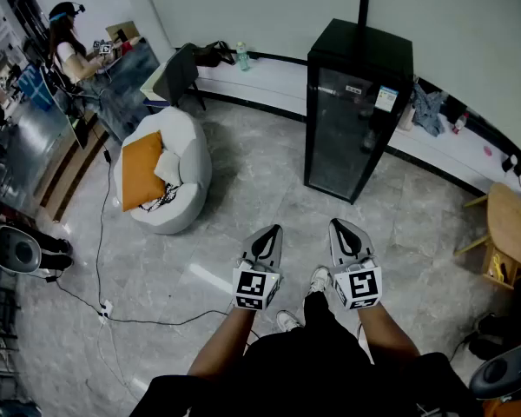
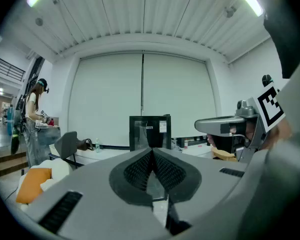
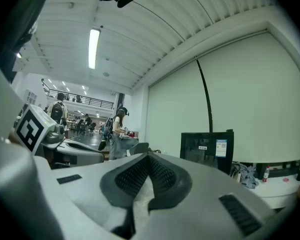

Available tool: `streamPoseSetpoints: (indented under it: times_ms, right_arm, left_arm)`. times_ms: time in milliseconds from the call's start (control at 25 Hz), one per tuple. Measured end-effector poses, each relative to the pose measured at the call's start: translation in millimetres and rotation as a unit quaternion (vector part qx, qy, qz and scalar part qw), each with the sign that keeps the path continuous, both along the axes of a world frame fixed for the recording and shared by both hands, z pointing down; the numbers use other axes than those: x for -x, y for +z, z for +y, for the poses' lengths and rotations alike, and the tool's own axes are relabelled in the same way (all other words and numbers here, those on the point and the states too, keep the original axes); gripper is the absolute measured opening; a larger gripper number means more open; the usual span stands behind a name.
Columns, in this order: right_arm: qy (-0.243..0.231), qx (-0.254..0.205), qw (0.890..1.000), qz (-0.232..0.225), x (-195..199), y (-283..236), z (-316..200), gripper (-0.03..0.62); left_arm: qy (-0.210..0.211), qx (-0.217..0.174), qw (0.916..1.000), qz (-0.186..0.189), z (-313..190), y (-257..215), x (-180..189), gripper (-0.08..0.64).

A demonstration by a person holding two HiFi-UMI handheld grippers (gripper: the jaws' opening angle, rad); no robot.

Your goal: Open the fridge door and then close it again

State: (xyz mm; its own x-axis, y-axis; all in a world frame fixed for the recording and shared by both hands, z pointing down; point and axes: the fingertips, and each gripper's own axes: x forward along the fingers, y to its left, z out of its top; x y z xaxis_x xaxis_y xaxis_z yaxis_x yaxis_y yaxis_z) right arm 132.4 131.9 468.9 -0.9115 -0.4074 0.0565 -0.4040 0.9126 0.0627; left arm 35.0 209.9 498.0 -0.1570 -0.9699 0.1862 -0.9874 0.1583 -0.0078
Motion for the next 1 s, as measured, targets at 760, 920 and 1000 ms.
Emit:
streamPoseSetpoints:
  times_ms: [760, 920, 1000]
  right_arm:
    - [-0.016, 0.008, 1.000, -0.023, 21, -12, -25, 0.009]
    - [-0.035, 0.027, 0.999, -0.014, 34, -4, -45, 0.009]
    - [-0.043, 0.034, 0.998, -0.013, 41, -2, -55, 0.009]
  left_arm:
    - [-0.001, 0.003, 1.0000, 0.002, -30, -2, 14, 0.021]
    - [-0.005, 0.005, 1.0000, 0.002, -53, -2, 27, 0.021]
    - [-0.006, 0.006, 1.0000, 0.001, -65, -3, 34, 0.021]
